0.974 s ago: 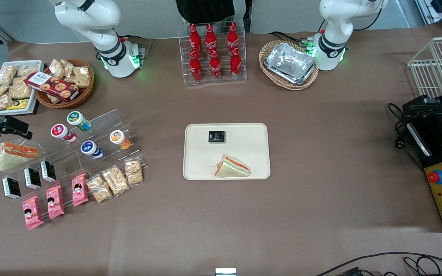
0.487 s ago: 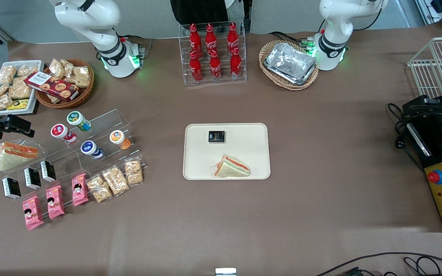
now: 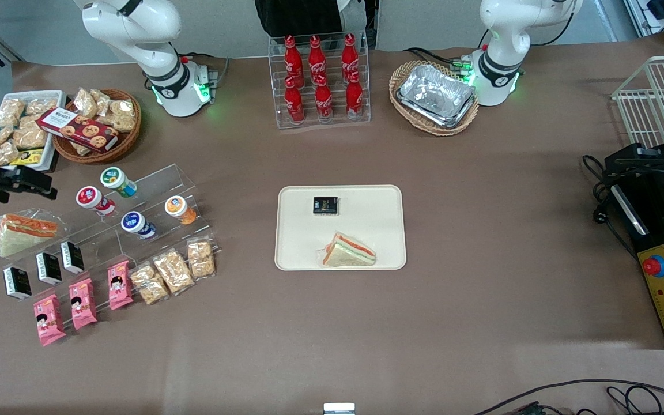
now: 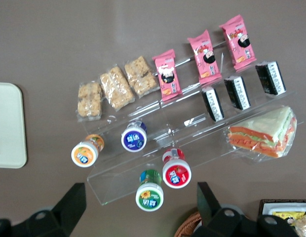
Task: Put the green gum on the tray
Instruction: 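Move the right gripper toward the gum bottles on the acrylic rack, then lower the open right gripper over the green gum bottle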
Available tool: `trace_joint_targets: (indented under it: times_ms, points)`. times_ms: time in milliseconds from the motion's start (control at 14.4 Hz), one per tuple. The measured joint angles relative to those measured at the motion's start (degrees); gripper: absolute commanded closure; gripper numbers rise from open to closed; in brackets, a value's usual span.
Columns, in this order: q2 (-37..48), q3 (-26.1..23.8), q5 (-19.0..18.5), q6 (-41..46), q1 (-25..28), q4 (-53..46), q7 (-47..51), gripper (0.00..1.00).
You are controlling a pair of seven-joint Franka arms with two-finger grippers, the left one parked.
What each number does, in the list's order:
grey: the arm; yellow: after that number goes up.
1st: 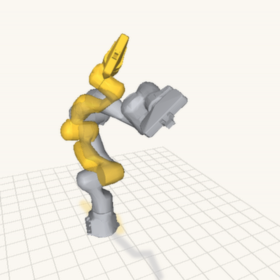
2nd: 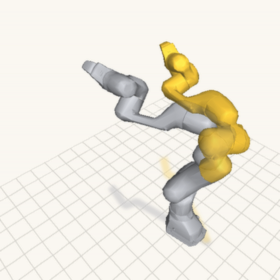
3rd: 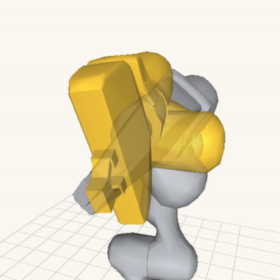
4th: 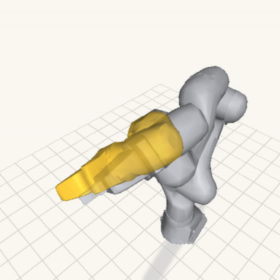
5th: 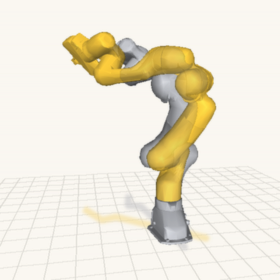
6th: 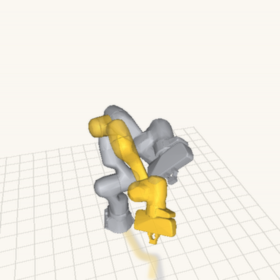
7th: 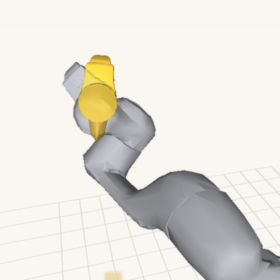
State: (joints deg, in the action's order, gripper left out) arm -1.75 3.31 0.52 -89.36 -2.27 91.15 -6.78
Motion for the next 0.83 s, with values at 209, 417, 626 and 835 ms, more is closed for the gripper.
trace_joint_targets:
  times_ms: [209,417,626,835]
  points:
    - [5.0,-0.1,-0.2,-2.2,0.2,7.8,0.1,0.0]
    - [16.6,-1.1,-0.3,-11.7,0.2,25.5,0.1,0.0]
    - [23.4,-1.7,-0.4,-15.0,0.2,35.1,0.1,0.0]
    - [24.4,-0.6,-0.5,-15.6,-0.1,36.8,-0.4,0.0]
